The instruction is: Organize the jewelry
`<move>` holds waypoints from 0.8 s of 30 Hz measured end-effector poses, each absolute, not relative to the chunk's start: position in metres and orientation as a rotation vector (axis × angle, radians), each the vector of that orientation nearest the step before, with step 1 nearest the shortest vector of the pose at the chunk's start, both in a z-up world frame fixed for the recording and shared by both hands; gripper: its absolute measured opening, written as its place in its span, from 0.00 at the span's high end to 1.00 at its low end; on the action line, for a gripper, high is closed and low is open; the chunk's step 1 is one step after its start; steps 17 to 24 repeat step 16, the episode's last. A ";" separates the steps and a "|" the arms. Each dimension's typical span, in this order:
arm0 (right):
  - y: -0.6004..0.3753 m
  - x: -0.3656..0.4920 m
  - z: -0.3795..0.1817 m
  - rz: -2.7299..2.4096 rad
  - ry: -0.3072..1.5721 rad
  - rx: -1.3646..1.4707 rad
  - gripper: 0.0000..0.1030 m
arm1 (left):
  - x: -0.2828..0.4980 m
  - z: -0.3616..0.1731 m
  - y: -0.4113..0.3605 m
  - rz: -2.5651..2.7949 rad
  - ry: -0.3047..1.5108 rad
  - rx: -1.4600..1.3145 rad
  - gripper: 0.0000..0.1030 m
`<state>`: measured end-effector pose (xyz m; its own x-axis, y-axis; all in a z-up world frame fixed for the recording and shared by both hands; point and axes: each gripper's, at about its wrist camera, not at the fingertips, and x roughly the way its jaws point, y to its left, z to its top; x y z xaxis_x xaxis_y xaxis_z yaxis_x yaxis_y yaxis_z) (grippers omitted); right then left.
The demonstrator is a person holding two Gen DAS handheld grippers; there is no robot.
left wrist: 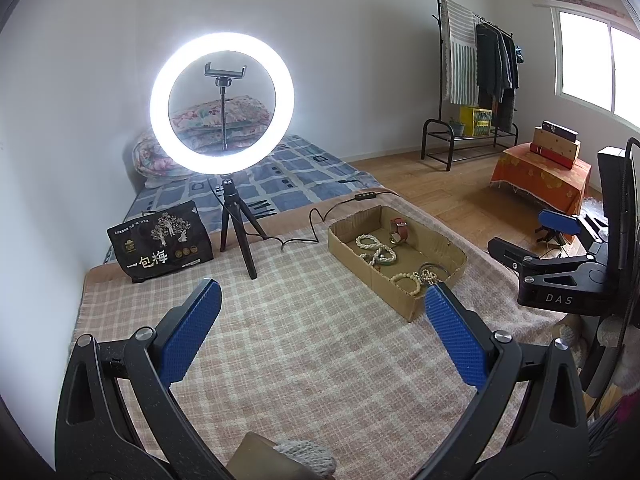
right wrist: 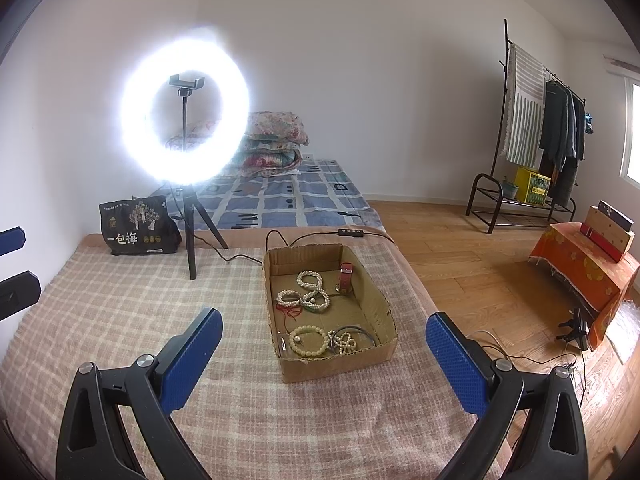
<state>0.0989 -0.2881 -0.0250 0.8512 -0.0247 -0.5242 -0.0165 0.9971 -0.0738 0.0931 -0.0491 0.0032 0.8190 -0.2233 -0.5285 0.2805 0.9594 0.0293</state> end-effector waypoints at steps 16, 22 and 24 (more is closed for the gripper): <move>-0.286 0.099 -0.027 0.006 0.561 -0.082 0.00 | 0.091 0.004 -0.052 -0.270 0.540 0.103 0.00; -0.286 0.099 -0.027 0.006 0.561 -0.082 0.00 | 0.091 0.004 -0.052 -0.270 0.540 0.103 0.00; -0.286 0.099 -0.027 0.006 0.561 -0.082 0.00 | 0.091 0.004 -0.052 -0.270 0.540 0.103 0.00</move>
